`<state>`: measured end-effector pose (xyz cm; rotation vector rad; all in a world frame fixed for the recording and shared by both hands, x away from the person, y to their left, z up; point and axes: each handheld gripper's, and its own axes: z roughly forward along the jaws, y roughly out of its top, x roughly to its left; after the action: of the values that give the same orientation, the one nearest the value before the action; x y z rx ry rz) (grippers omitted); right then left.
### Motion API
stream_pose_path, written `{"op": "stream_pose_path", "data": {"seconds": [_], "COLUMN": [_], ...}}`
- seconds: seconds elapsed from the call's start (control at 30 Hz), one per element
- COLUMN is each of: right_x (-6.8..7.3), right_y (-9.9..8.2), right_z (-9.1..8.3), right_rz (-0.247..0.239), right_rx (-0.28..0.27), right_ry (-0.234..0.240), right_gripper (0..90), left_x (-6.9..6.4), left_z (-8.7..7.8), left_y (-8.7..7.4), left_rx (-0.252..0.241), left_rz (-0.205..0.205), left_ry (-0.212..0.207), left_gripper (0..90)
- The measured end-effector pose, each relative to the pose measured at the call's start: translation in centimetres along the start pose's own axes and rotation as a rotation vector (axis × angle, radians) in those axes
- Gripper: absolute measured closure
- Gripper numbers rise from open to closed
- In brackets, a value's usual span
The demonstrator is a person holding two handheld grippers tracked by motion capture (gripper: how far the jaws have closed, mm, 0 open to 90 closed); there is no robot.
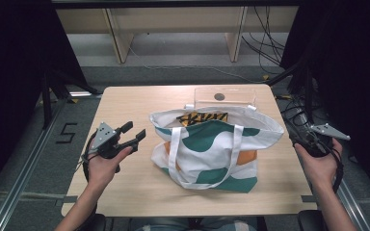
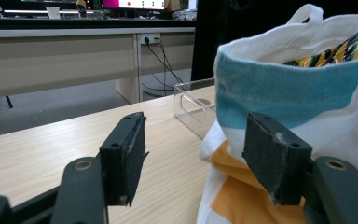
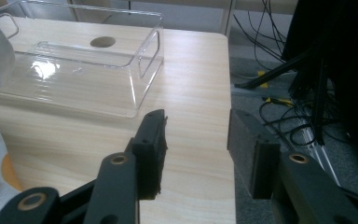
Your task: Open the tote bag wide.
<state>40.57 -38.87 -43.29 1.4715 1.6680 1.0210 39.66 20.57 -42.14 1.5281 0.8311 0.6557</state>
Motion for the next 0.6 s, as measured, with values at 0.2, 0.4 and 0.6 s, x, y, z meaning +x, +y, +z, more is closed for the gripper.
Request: {"op": "stream_pose_path", "data": {"seconds": [0.2, 0.4, 0.6], "right_x": [-0.4, -0.1, 0.6], "right_y": [0.1, 0.3, 0.3], "right_z": [0.0, -0.1, -0.5], "right_rz": [-0.043, -0.059, -0.014], "right_rx": [0.017, 0.005, -0.004], "right_ry": [-0.007, -0.012, -0.018], "right_gripper": [55.9, 55.3, 55.2], "left_x": [-0.3, -1.6, -4.4], "left_z": [-0.2, -0.3, 0.7], "left_y": [1.2, 3.3, 4.8], "left_rx": [-0.034, -0.073, -0.04], "left_rz": [0.014, 0.069, 0.102], "left_ry": [-0.019, -0.084, -0.17], "left_gripper": [42.0, 44.3, 43.1]}}
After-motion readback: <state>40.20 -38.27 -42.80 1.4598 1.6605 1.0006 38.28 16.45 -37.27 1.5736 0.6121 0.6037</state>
